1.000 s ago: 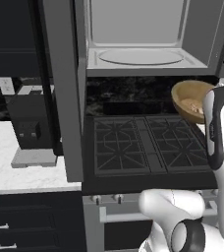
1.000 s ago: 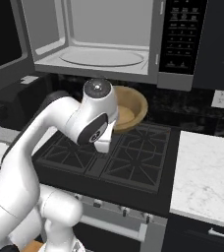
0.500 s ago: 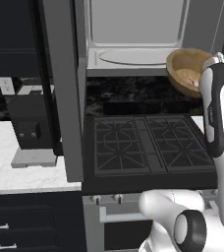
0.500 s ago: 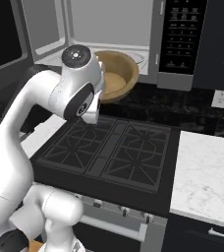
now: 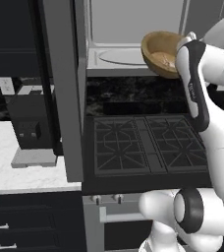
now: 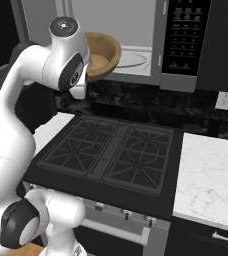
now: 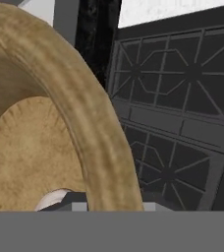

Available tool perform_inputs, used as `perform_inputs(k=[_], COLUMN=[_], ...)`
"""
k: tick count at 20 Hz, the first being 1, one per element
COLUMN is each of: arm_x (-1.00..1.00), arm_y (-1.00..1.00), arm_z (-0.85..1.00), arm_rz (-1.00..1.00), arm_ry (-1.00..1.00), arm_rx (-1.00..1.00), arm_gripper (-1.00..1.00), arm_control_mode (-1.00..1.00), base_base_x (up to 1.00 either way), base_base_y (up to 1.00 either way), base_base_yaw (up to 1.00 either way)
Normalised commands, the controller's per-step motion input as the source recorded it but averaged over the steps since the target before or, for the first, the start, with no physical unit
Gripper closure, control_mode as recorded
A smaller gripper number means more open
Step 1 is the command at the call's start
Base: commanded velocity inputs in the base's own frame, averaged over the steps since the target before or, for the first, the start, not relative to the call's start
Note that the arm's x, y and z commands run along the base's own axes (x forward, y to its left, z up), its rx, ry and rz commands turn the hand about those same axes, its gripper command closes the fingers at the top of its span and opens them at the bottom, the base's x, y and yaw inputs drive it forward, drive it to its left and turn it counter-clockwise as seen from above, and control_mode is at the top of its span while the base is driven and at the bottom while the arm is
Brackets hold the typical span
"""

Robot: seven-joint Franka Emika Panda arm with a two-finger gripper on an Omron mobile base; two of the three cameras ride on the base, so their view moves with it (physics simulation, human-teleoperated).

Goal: Pick the garlic from the sink and place it in the bowl. Then pick the bowl and place it in the microwave. Then close the microwave door and press the start button.

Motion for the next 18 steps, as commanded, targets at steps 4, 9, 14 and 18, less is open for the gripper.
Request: perform_inputs(k=[4, 9, 14, 18], arm_x=[0.73, 0.72, 0.62, 0.62], arm_y=[0.04, 0.00, 0.00, 0.00], arm_z=[0.22, 0.16, 0.06, 0.00], arm_rz=[0.11, 0.11, 0.04, 0.00], arm_ry=[0.00, 0.00, 0.01, 0.04], arm_rx=[0.00, 0.00, 0.00, 0.00], arm_gripper=[1.00, 1.00, 1.00, 1.00], arm_control_mode=[-1.00, -1.00, -1.00, -1.00], base_base_x=[0.00, 0.00, 0.00, 0.00], base_base_y=[0.00, 0.00, 0.00, 0.00], base_base_yaw=[0.00, 0.00, 0.00, 0.00])
